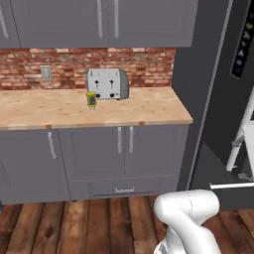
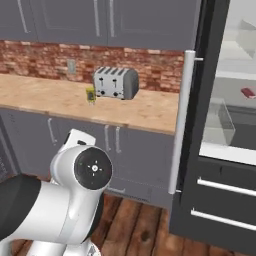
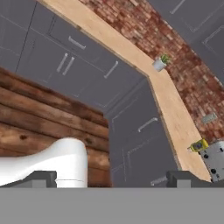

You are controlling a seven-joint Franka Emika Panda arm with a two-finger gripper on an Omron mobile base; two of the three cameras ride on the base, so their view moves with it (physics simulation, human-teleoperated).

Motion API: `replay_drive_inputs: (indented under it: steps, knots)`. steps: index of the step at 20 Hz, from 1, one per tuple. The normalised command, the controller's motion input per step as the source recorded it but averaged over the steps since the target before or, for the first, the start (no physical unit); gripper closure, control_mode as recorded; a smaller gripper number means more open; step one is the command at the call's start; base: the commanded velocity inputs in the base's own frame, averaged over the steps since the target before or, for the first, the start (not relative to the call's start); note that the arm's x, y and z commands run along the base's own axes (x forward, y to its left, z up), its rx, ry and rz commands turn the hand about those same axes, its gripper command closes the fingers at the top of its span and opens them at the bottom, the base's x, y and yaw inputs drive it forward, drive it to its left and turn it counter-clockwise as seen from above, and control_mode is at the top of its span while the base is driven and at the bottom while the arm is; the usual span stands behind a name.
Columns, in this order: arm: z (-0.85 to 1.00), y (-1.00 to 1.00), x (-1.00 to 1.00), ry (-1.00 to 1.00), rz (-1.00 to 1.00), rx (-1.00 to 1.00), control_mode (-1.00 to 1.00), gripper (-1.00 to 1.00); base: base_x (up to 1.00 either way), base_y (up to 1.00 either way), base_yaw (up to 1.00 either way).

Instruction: Place the mustard and ketchup from the counter to the top shelf of the fridge. If the existing items in the fridge are on the top shelf, move them to other shelves.

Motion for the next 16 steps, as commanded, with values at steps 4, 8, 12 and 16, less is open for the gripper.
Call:
replay_drive_inputs:
  steps: [4, 8, 12, 16]
  knots:
    - [0.00, 0.00, 0.00, 0.00, 0.00, 0.00, 1.00, -1.00, 1.00, 1.00, -0.05]
    - [0.00, 0.00, 0.00, 0.00, 0.00, 0.00, 1.00, -1.00, 1.00, 1.00, -0.06]
    - [0.00, 0.00, 0.00, 0.00, 0.00, 0.00, 1.00, -1.00, 1.00, 0.88, -0.17]
    - [0.00, 0.00, 0.00, 0.00, 0.00, 0.00, 1.00, -1.00, 1.00, 0.08, -0.03]
